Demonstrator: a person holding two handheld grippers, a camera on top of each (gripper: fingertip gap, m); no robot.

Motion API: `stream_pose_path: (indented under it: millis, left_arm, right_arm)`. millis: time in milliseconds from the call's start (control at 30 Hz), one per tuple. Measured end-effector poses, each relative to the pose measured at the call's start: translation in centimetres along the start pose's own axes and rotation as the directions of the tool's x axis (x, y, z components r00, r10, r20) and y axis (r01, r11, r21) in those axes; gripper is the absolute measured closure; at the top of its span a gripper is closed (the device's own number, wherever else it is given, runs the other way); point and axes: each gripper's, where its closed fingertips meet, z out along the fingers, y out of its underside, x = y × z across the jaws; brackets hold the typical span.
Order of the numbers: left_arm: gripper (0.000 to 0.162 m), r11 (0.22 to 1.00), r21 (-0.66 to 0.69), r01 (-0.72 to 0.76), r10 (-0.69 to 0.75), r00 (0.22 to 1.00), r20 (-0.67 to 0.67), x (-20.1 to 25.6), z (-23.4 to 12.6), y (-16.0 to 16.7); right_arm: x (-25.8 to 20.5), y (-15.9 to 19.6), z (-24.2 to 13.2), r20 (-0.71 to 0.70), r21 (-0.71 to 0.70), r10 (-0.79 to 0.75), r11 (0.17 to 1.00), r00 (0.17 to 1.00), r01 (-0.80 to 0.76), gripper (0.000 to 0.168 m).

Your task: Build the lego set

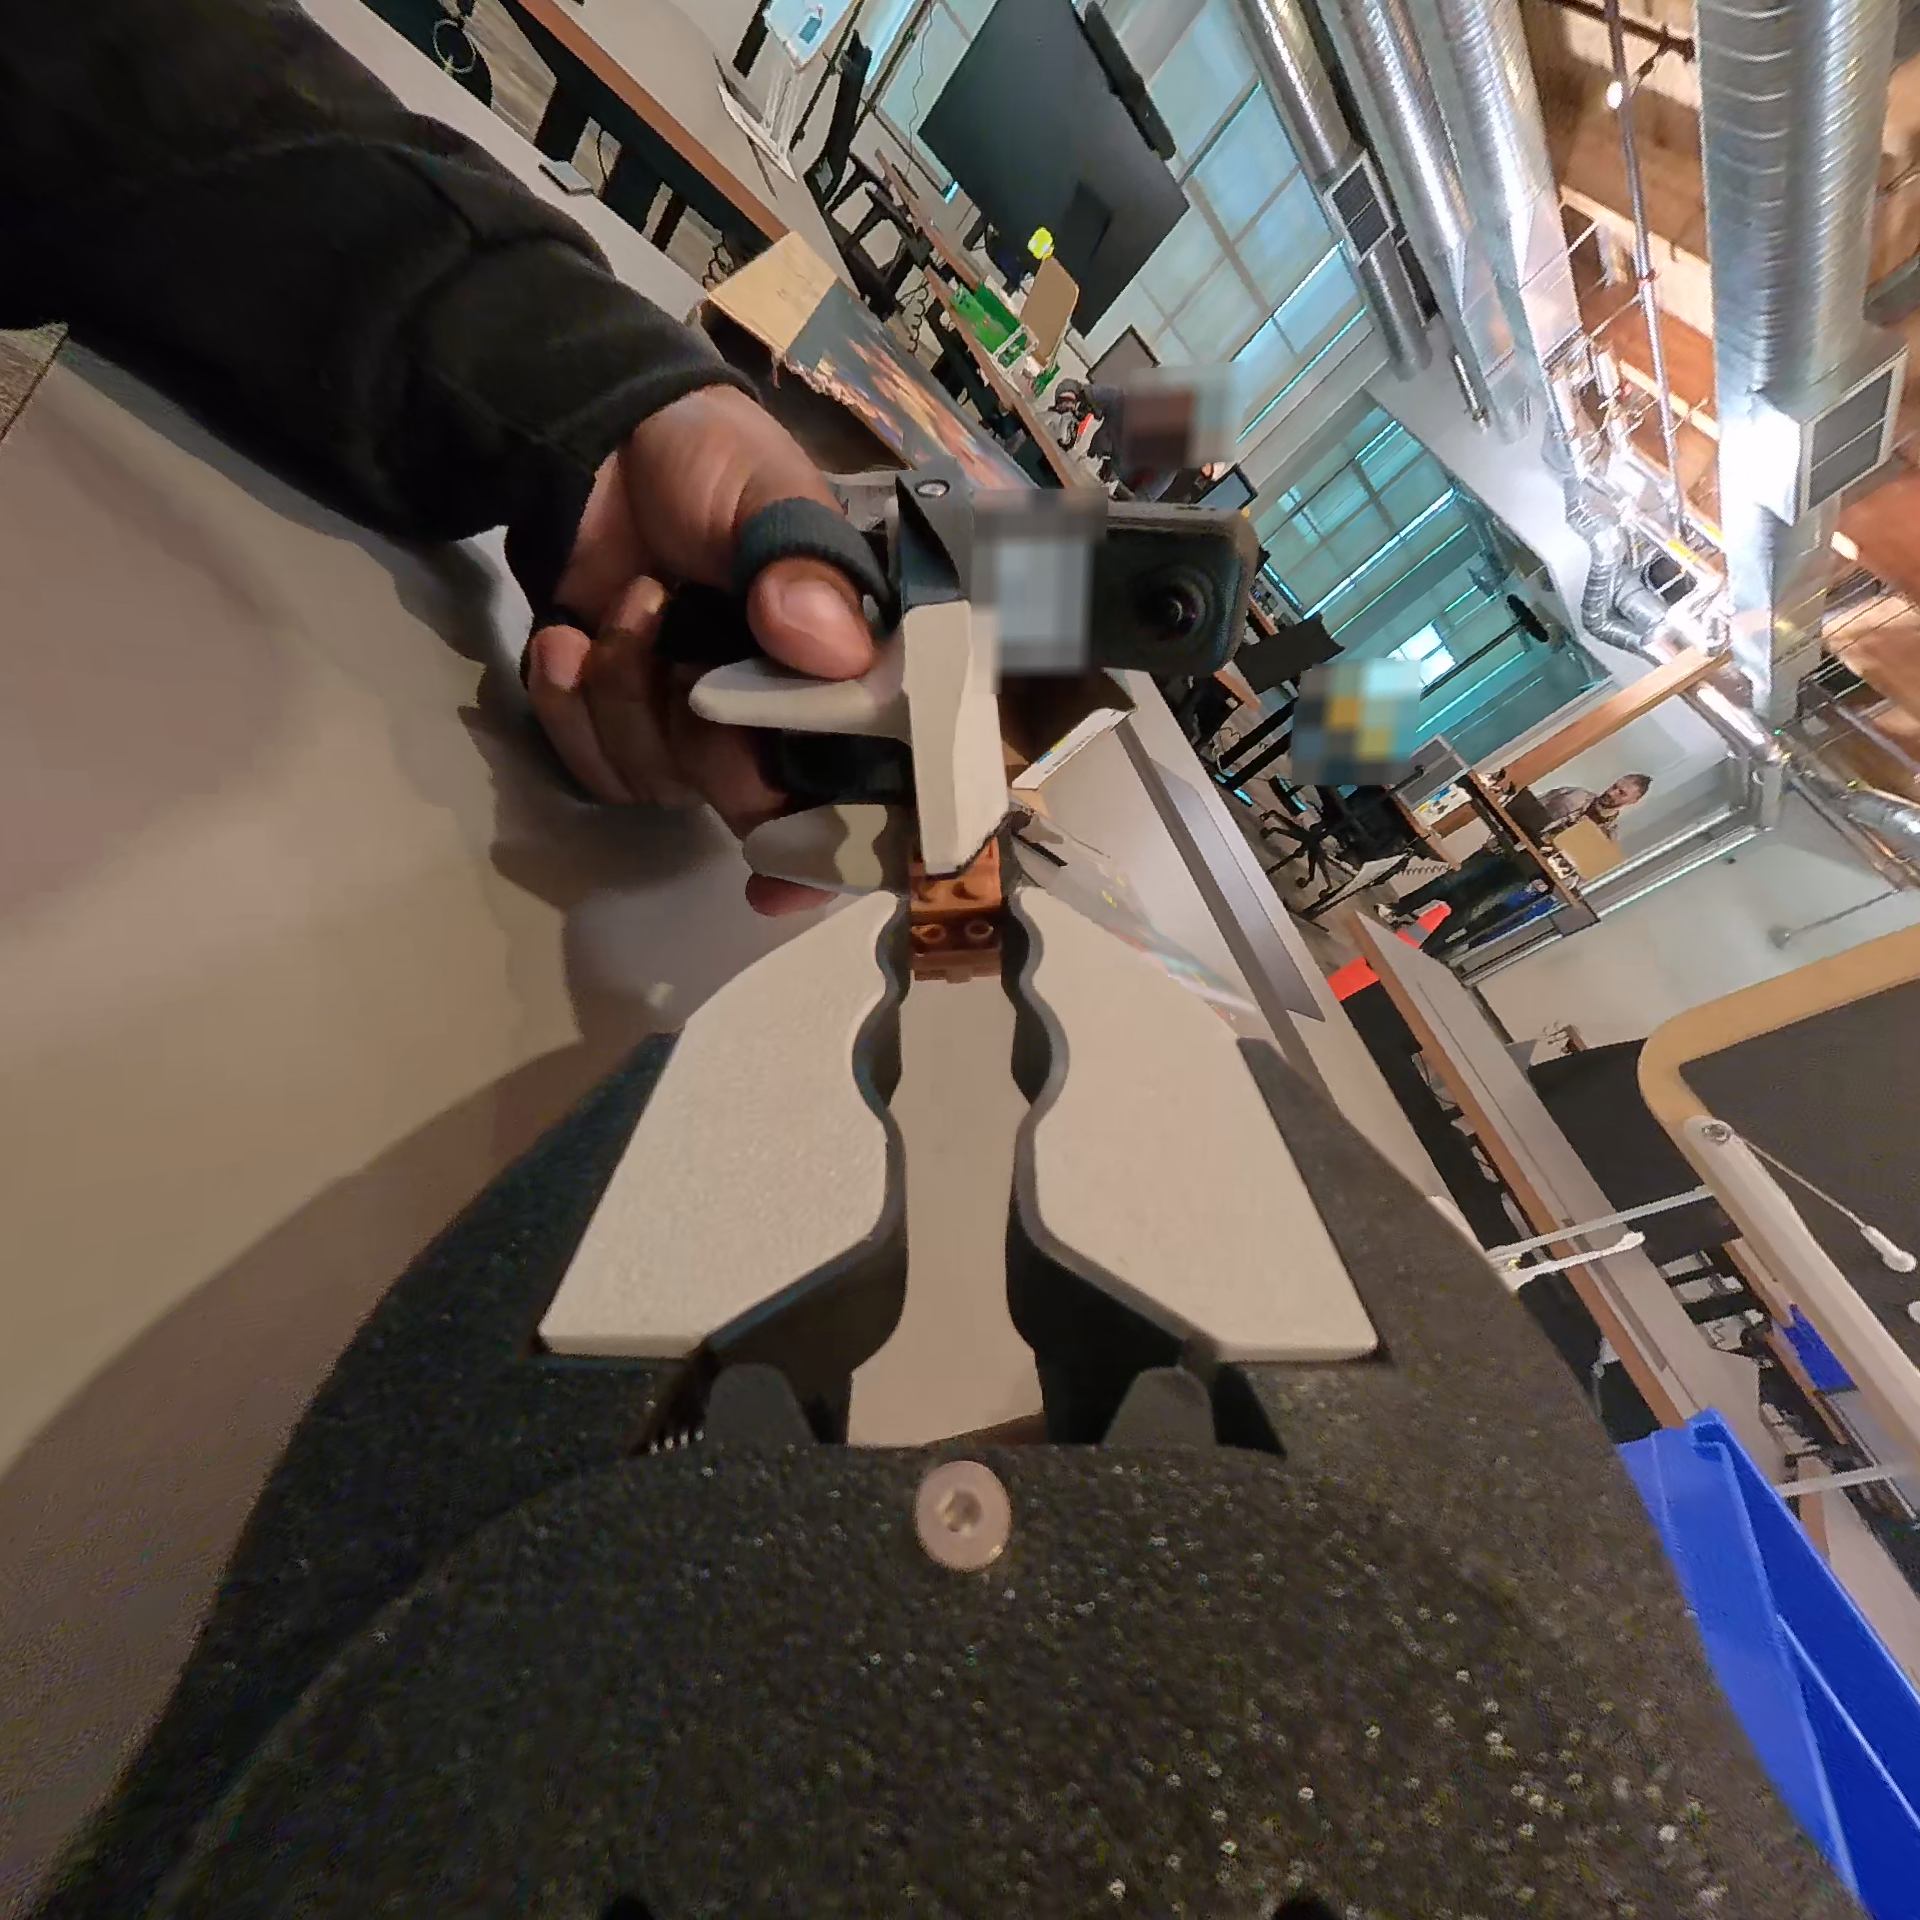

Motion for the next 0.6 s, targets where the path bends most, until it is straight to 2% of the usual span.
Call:
stream_pose_path:
  millis: [267, 400, 600]
  left_arm:
    - [0.148, 1.000, 0.003, -0.030, 0.030, 1.000, 0.003, 0.27, 0.12, -0.19]
    - [0.141, 0.999, -0.011, -0.041, 0.041, 0.999, 0.024, 0.15, 0.07, -0.06]
    - [0.146, 0.998, -0.013, -0.055, 0.055, 0.998, 0.005, 0.59, 0.29, 0.04]
  right_arm:
    - [0.16, -0.24, -0.20, -0.030, 0.008, -0.049, 0.999, 0.998, 0.049, 0.152]
    - [0.05, -0.42, -0.19, -0.037, 0.011, -0.073, 0.997, 0.997, 0.073, 0.152]
    - [-0.01, -0.53, -0.28, -0.041, 0.013, -0.091, 0.996, 0.995, 0.091, 0.152]
